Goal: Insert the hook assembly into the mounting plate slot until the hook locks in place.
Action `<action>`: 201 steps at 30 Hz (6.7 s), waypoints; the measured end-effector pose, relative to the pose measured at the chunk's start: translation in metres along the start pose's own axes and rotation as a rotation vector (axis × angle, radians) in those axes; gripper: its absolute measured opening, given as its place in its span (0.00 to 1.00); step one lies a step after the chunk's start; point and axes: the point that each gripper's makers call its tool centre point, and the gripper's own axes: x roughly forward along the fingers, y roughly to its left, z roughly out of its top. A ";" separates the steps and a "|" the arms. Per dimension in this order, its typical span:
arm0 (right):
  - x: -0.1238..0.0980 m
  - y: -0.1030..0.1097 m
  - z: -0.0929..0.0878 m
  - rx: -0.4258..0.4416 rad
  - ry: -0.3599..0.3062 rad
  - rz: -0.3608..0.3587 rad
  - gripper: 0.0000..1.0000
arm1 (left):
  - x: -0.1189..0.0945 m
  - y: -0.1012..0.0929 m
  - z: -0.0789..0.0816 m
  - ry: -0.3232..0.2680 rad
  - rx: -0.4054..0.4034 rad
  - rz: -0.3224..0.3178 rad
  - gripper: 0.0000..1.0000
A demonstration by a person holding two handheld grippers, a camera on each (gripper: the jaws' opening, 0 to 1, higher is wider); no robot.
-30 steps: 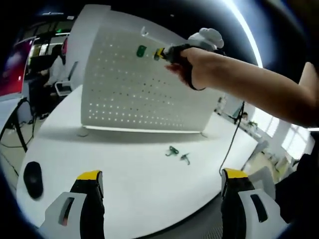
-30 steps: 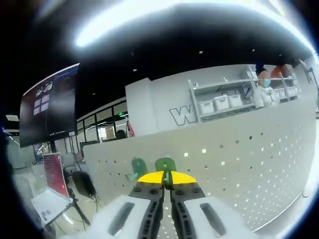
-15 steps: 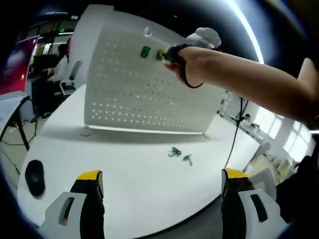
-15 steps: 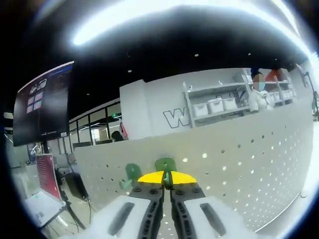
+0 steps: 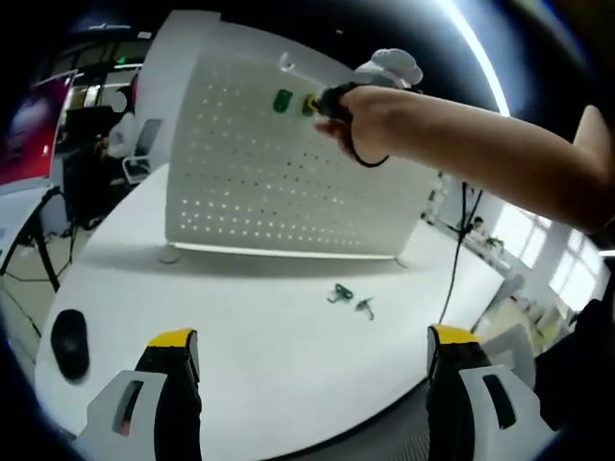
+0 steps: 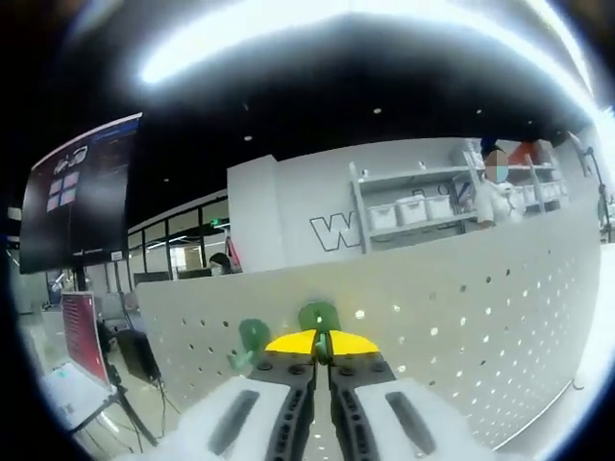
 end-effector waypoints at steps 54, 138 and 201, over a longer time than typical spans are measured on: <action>-0.262 -0.174 -0.137 -0.259 0.551 0.134 0.27 | 0.004 -0.012 -0.010 0.054 0.083 -0.046 0.99; -0.226 -0.179 -0.275 -0.148 0.857 0.053 0.00 | 0.007 -0.008 -0.017 0.097 0.071 -0.027 0.91; -0.244 -0.003 -0.157 0.638 0.782 0.461 0.00 | 0.047 0.005 0.051 0.012 0.112 -0.153 0.74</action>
